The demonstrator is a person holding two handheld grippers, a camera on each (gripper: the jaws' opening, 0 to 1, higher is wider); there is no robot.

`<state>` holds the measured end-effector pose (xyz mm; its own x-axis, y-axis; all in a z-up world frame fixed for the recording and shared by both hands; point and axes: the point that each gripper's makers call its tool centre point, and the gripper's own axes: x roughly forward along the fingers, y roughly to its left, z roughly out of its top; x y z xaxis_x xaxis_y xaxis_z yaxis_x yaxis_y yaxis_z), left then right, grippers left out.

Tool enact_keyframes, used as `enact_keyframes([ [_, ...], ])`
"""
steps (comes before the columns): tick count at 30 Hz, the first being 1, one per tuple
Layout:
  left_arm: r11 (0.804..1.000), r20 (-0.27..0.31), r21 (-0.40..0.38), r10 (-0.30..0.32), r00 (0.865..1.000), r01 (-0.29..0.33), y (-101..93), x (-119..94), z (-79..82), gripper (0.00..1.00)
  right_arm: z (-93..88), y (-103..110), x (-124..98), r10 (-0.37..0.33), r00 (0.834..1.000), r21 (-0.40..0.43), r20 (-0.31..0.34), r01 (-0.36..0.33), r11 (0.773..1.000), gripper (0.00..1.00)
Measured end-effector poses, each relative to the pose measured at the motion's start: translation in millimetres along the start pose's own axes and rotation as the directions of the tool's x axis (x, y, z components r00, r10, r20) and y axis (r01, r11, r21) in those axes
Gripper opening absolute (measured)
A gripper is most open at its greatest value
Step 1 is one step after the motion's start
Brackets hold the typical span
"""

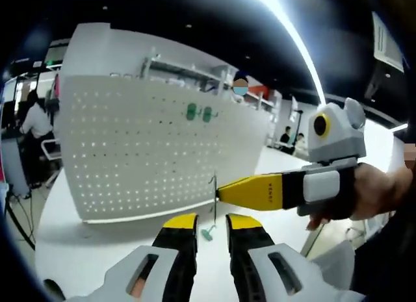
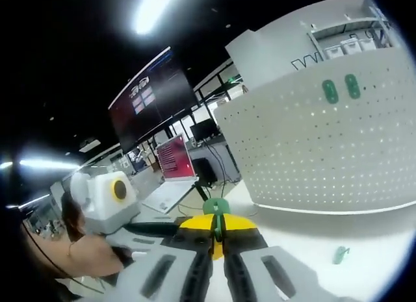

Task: Insert the hook assembly into the mounting plate slot until the hook locks in place.

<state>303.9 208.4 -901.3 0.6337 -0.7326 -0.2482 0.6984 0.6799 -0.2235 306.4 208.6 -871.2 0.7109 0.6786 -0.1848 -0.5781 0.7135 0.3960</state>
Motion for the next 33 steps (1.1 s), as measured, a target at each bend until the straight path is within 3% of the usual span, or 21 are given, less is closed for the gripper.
enact_keyframes([
  [7,1.0,0.013,-0.001,0.015,1.0,-0.015,5.3,-5.4,-2.1,0.48,7.7,-2.9,-1.1,-0.006,1.0,-0.066,0.009,0.007,0.998,0.0],
  [13,0.998,0.07,0.021,0.056,0.996,-0.058,8.8,-10.3,9.9,0.73,9.7,-3.5,1.5,-0.008,1.0,-0.114,0.016,0.01,0.993,0.0],
  [23,0.998,0.068,0.035,0.045,0.997,-0.048,6.4,-10.1,6.6,0.94,10.2,-5.7,3.7,-0.017,1.0,-0.15,0.021,0.02,0.988,0.0],
  [28,0.999,0.071,0.033,0.038,0.997,-0.041,4.2,-9.6,6.5,1.0,11.0,-12.3,4.5,-0.035,0.999,-0.163,0.03,0.04,0.986,0.0],
  [33,0.999,0.066,0.028,0.032,0.997,-0.034,2.8,-7.9,5.2,1.0,14.3,-19.2,5.8,-0.058,0.997,-0.175,0.052,0.066,0.982,0.0],
])
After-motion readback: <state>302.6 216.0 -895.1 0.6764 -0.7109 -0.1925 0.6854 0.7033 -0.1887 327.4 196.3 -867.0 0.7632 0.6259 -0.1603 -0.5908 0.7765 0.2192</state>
